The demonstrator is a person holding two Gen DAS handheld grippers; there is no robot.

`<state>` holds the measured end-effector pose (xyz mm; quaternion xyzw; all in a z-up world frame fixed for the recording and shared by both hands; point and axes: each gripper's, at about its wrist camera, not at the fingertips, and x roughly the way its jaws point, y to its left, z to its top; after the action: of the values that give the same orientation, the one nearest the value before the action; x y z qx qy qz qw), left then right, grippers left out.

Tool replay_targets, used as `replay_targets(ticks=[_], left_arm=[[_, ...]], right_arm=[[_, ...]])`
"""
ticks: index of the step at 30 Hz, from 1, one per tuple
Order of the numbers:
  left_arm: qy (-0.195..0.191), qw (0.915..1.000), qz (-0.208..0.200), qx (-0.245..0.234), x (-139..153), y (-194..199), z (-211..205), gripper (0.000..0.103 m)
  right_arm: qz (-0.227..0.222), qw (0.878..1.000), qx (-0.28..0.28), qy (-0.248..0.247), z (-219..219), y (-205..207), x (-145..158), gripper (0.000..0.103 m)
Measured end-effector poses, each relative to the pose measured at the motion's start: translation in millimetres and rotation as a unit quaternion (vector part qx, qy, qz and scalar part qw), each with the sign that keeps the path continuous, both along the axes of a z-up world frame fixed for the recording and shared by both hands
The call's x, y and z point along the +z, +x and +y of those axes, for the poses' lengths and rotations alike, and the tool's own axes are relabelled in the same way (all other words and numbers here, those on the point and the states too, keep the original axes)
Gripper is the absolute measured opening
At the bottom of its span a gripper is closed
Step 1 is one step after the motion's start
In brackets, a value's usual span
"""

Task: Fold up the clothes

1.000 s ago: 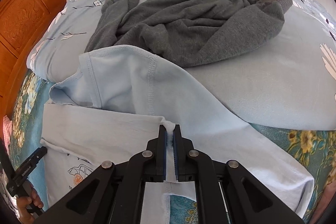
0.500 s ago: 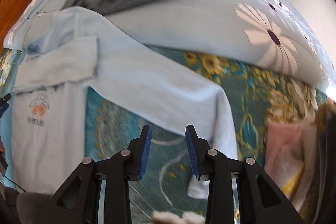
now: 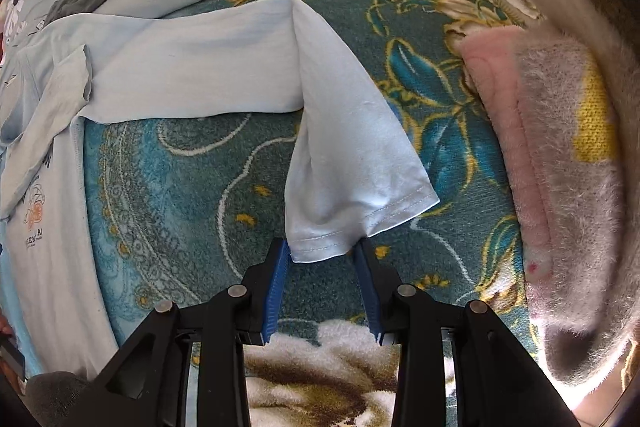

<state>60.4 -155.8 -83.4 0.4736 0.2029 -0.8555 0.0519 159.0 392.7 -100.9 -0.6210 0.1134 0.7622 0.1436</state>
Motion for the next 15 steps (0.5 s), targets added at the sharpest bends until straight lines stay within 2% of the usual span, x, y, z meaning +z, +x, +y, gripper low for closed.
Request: replay_targets(ticks=[1,2,3,5,9,11,15], left_arm=[[0.002,1.0,-0.001,0.003,-1,0,-1,0.061],[0.001,1.0,-0.003,0.005,-1,0,-2,0.061],[-0.002,1.0,-0.001,0.007,0,0,-3,0.061],[-0.011,0.9998,0.009,0.011,3,2,-4,0.061],[-0.005,0.9998,0.011,0.019,3,1,-8,0.061],[0.002,0.9997,0.009,0.023,1,0,-10,0.061],[0.009,0.9995,0.014,0.025,2,0,-11,0.061]], right_arm=[[0.006,1.0,-0.003,0.005,-1,-1,2,0.034],[0.008,1.0,-0.01,0.016,0,-2,4,0.027],[0.009,0.999,-0.018,0.032,0,-3,7,0.006],[0.018,0.997,-0.022,0.068,-1,-7,18,0.006],[0.076,0.984,0.03,0.159,-21,-25,69,0.006],[0.115,0.973,0.055,0.191,-32,-37,101,0.006],[0.192,0.941,0.11,0.255,-63,-56,160,0.006]])
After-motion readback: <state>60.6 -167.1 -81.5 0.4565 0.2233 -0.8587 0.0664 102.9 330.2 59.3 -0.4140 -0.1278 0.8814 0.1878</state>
